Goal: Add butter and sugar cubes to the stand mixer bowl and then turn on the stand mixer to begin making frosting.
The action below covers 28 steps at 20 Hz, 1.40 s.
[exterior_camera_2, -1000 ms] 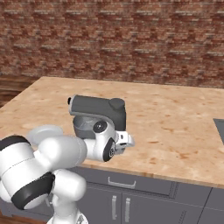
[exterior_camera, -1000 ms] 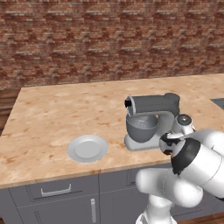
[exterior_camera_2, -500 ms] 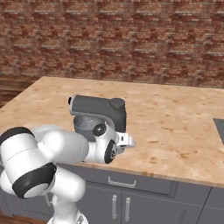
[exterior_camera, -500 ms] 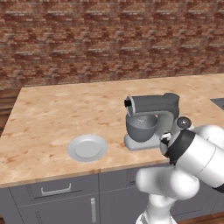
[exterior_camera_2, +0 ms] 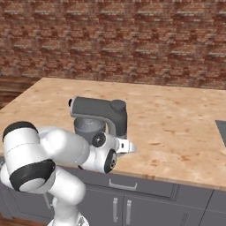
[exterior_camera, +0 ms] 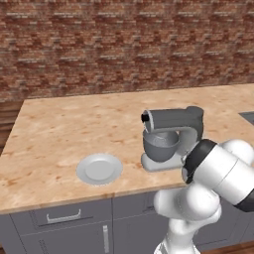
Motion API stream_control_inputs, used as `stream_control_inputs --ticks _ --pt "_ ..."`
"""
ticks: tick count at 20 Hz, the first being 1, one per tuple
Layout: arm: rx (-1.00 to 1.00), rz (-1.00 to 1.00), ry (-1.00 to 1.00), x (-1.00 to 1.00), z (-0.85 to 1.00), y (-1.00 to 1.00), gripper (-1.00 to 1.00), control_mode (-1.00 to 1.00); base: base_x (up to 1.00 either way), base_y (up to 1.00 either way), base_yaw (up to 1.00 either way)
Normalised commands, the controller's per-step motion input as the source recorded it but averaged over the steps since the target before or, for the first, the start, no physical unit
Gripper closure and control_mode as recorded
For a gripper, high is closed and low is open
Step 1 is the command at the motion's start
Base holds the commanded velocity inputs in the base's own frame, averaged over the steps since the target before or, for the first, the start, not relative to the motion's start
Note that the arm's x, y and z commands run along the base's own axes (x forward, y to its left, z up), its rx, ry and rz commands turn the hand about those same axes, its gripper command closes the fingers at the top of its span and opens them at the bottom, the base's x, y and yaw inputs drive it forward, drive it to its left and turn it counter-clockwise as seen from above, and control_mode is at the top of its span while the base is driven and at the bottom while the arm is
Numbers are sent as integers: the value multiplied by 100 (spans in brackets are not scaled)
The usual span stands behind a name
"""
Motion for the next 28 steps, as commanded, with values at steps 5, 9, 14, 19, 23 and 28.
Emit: stream_control_inputs --ticks 5,9,14,19,23,28 --pt "31 5 33 0 58 -79 100 -100 0 0 0" --pt "49 10 44 1 71 -79 100 -100 0 0 0" --pt "61 10 56 4 62 -79 100 -100 0 0 0" --pt "60 8 54 0 45 -88 100 -100 0 0 0" --pt "59 10 45 0 27 -89 100 -100 0 0 0" --pt "57 12 36 -7 21 -92 100 -100 0 0 0"
